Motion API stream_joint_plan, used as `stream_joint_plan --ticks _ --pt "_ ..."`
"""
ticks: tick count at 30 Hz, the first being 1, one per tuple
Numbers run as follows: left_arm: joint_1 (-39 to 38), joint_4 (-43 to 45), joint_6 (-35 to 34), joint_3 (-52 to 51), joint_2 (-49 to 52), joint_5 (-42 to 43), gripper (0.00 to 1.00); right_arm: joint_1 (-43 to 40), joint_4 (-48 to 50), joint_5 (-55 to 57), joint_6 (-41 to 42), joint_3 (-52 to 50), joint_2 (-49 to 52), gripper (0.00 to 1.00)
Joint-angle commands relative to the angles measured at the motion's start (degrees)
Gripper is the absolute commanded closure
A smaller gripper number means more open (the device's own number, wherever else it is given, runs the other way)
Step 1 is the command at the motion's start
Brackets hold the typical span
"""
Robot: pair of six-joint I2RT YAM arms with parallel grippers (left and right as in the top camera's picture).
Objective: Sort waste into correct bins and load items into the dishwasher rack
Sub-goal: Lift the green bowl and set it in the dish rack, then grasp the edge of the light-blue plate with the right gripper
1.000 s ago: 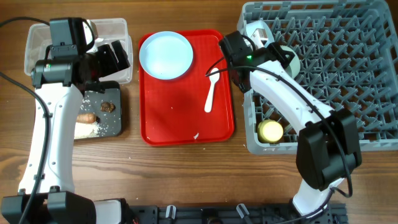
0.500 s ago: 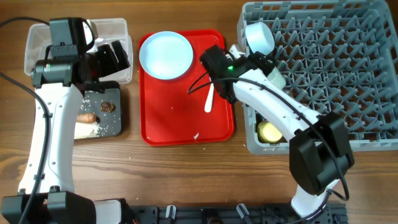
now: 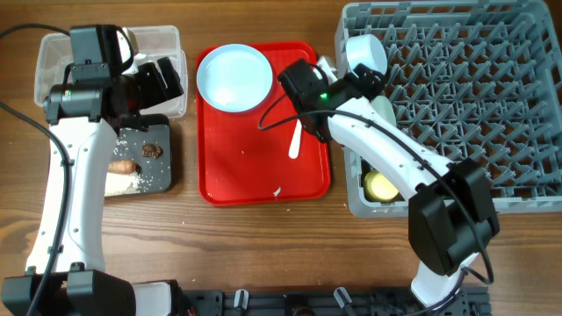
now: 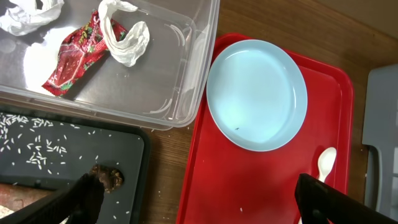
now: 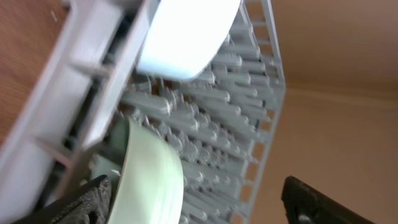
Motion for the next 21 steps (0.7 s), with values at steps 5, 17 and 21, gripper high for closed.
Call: stream_joint_plan --ticks 5,17,21 --pt "0.3 0.2 0.7 0.5 -0.1 -0.3 0.00 0.3 6.1 -24.1 0.7 5.1 -6.0 0.00" --pt "0.3 0.2 0.7 0.5 -0.1 -0.3 0.00 0.2 17.4 -81.4 16.1 5.1 -7.2 0.00" --pt "0.3 0.2 0.7 0.5 -0.1 -0.3 0.00 0.2 19.1 -80.6 24.5 5.1 -7.2 0.00"
